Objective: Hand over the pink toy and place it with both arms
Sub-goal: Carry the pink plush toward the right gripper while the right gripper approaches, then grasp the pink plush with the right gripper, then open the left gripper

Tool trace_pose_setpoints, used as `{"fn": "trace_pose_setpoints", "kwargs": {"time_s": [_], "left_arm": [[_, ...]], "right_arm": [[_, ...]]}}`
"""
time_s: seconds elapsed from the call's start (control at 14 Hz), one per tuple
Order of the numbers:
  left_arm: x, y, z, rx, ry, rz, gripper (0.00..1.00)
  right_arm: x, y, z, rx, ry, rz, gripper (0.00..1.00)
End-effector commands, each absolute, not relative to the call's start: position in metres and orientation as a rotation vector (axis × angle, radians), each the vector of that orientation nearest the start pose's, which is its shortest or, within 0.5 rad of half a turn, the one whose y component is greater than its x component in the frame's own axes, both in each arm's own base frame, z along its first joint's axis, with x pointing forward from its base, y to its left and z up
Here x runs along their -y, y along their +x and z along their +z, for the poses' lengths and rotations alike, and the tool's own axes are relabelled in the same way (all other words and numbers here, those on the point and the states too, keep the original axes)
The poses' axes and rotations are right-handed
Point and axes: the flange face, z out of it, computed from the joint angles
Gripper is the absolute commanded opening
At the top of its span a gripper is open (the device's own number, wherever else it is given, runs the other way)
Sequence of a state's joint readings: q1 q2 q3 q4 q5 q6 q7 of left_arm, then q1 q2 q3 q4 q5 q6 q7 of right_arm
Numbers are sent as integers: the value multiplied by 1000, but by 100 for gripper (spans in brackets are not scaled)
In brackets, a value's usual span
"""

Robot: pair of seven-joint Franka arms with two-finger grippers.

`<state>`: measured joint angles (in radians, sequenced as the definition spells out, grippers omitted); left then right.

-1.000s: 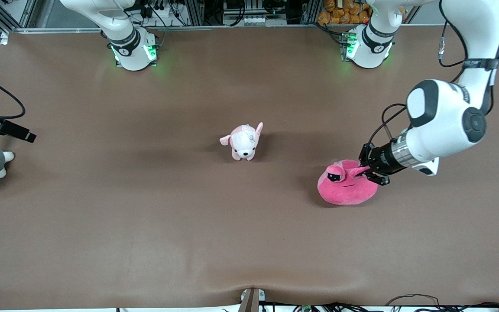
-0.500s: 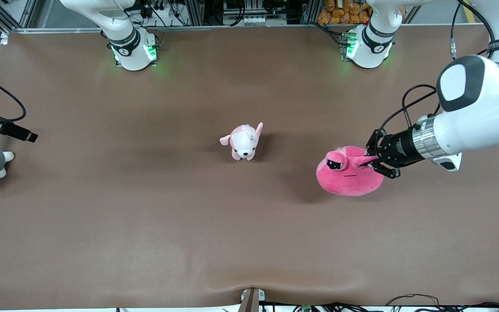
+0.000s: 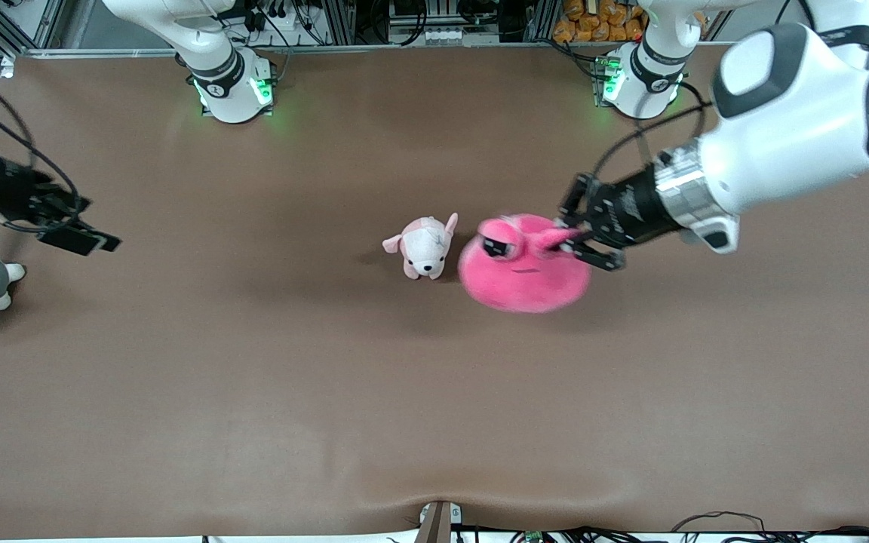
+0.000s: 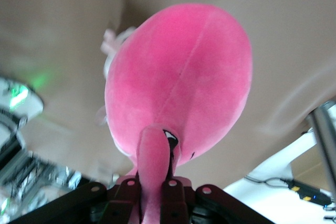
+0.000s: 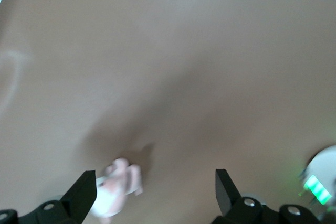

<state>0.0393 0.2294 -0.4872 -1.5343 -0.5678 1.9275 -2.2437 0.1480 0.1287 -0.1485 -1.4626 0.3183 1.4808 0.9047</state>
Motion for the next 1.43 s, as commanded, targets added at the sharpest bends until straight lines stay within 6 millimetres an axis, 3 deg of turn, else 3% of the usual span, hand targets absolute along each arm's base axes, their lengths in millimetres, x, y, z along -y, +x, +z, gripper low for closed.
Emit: {"fn": "trace_pose_setpoints", "kwargs": {"time_s": [0.0, 0.21, 0.36, 0.5, 0.71, 0.93, 1.0, 1.07, 1.14, 1.21, 1.29, 1.36], "left_arm": [[317, 568, 584, -2249, 1355, -949, 0], [369, 547, 593, -2248, 1253, -993, 0], [418, 524, 597, -2221, 1192, -1009, 0], [447, 511, 593, -2197, 1141, -1025, 0], [473, 503, 574, -2214, 1101, -1066, 0], [490, 489, 573, -2196, 1114, -1073, 0], [494, 489, 568, -2199, 1113, -1078, 0], [500, 483, 566, -2195, 1122, -1079, 0], [501, 483, 565, -2192, 1114, -1077, 0], [503, 481, 565, -2191, 1113, -1077, 0], [504, 481, 564, -2192, 1113, -1077, 0], [503, 481, 565, -2191, 1113, -1077, 0]], "right_arm": [[-101, 578, 611, -1476, -2490, 399, 100], [-167, 573, 622, -1680, -2315, 399, 100], [-203, 572, 620, -1826, -2164, 442, 100], [-233, 570, 620, -1963, -2010, 468, 100], [-256, 572, 614, -2109, -1851, 480, 100], [-274, 565, 612, -2092, -1891, 472, 100], [-282, 562, 609, -2084, -1921, 457, 94], [-285, 562, 605, -2091, -1945, 423, 67], [-289, 560, 604, -2091, -1965, 391, 53], [-292, 559, 604, -2079, -1977, 395, 65], [-296, 556, 599, -2085, -1990, 405, 100], [-306, 550, 597, -2077, -2014, 410, 100]]}}
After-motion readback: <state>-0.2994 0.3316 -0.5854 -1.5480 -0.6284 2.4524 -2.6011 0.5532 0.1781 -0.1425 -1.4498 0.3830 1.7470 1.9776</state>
